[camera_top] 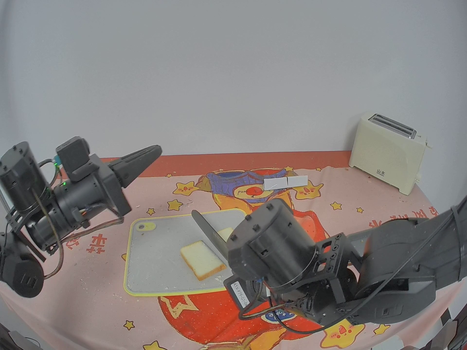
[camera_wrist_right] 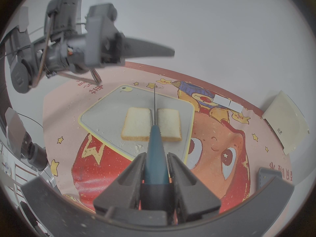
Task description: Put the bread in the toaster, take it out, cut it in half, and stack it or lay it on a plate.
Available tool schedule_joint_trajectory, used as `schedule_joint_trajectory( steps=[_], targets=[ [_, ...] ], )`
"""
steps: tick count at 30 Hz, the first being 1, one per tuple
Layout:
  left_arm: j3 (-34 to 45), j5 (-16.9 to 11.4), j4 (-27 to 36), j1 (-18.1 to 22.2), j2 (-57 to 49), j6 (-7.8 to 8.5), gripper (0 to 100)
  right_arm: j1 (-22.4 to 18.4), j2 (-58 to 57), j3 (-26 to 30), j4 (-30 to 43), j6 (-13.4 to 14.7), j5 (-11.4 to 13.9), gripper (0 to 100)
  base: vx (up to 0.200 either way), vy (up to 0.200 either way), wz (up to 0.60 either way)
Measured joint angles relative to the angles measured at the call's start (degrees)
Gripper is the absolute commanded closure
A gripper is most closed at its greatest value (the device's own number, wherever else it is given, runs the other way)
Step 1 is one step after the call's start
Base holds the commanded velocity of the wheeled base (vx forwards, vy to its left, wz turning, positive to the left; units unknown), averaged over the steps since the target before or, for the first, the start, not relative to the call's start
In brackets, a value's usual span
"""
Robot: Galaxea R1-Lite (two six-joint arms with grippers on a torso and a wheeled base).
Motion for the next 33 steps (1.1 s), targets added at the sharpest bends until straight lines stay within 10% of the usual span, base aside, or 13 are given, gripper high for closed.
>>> schedule_joint_trajectory(
  steps=[19, 33],
  targets=[
    [7.4, 0.0, -0.5, 1.4, -7.9, -0.68, 100, -5.4, -5.0, -0.5, -3.8, -0.2, 0.0, 100, 0.000, 0.000, 0.00],
    [8.2, 0.0, -0.5, 1.4, -8.1, 1.84, 100, -18.1, -10.0, 0.5, -3.7, -0.8, 0.3, 100, 0.000, 0.000, 0.00]
  ],
)
